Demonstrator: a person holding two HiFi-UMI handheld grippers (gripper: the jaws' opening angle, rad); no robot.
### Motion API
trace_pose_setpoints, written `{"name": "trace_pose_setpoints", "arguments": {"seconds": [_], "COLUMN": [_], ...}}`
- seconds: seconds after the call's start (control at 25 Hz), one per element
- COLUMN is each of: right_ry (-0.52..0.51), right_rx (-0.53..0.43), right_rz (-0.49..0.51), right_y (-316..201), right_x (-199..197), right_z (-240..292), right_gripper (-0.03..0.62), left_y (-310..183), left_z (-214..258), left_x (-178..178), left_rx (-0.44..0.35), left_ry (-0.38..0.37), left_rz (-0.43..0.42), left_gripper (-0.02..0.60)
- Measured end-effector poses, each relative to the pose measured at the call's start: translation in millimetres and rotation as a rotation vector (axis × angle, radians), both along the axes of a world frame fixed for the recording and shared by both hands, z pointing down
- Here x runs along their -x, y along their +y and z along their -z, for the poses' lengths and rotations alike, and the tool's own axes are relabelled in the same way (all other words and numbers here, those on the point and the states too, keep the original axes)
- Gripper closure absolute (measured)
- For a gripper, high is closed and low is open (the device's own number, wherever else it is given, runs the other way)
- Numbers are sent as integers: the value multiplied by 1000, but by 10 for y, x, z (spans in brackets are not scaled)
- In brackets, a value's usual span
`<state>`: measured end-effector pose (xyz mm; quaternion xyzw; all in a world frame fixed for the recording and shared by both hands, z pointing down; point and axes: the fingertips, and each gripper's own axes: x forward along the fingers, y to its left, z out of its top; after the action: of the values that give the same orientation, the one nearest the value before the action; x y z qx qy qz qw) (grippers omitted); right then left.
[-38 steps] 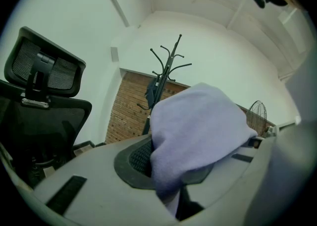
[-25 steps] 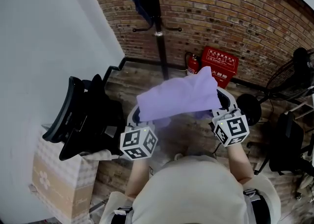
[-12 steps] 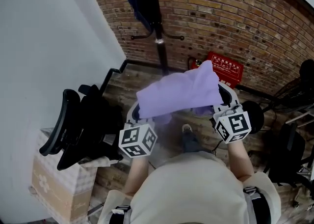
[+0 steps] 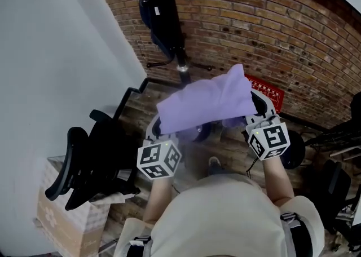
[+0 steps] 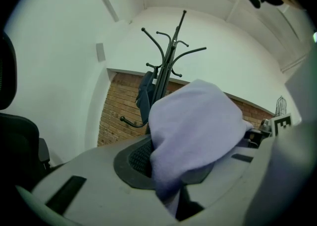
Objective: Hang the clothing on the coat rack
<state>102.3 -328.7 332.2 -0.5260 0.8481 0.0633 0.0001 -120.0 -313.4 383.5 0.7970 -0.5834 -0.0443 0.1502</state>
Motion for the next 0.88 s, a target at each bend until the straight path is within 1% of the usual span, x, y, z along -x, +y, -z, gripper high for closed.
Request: {"name": "trace_pose_setpoints", "arguments": {"seconds": [0.32,0.56,0.72,0.88], "right_ry": [30,31,37,48], "right_rx": [-34,-53,-59,-60], "right_rz": [56,102,132,158], "right_y": [-669,-1128,-1396,-1618], "right_x": [-42,-52,-7,66], "right_z": [176,255,261,232], "right_gripper": [548,548,548,548], "left_y": [-553,-907,-1099,-1247], "left_z": [107,177,177,119], "left_x": [-65,-95,-66,-11], "left_rx": [-19,-34,-38,-24], "left_ry": [-9,-22,-27,-21], "left_rz": [50,90,120,151], "left_gripper": [523,523,523,523]}}
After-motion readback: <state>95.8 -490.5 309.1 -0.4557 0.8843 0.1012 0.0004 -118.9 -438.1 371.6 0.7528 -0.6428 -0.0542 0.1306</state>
